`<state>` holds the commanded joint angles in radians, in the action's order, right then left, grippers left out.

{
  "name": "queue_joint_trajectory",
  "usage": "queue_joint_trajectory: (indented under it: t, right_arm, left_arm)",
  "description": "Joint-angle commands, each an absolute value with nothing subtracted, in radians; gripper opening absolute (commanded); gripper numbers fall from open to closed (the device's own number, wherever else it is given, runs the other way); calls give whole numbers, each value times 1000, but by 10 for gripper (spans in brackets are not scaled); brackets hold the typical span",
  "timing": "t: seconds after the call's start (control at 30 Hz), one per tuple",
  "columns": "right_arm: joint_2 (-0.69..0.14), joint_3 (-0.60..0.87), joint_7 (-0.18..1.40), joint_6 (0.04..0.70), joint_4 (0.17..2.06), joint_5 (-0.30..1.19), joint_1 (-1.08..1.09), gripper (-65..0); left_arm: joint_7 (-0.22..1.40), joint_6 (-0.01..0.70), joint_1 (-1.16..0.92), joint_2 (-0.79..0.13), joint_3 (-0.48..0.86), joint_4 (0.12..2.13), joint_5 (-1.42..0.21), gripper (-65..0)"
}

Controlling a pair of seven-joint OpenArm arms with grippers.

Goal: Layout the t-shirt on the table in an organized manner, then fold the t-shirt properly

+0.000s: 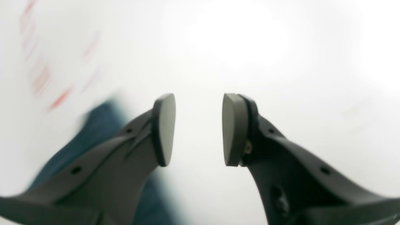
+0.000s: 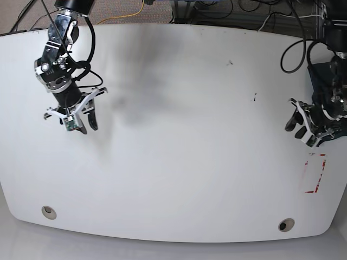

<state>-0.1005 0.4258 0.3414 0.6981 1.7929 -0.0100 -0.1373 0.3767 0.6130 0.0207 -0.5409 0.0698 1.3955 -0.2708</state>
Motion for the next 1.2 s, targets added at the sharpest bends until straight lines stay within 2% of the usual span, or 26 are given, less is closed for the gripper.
queue_joint_trajectory:
  t: [0.2, 0.33, 0.6, 0.87, 1.2]
  right_arm:
    - [-45, 476, 85, 698, 1721, -62, -217, -468]
    - [-41, 478, 10, 698, 1719, -54, -320, -468]
    - [-41, 476, -79, 698, 1762, 82, -567, -468]
    - [-38, 473, -87, 698, 1811, 174, -783, -468]
    - [-41, 473, -87, 698, 1822, 274, -1003, -469]
  left_arm:
    - [117, 599, -147, -390, 79, 1477, -182, -419]
    - [10, 598, -257, -344, 82, 1532, -177, -419]
    - [7, 598, -513, -278, 162, 1704, -177, -419]
    - [7, 598, -782, -214, 243, 1860, -179, -419]
    - [7, 598, -1050, -171, 298, 1883, -180, -419]
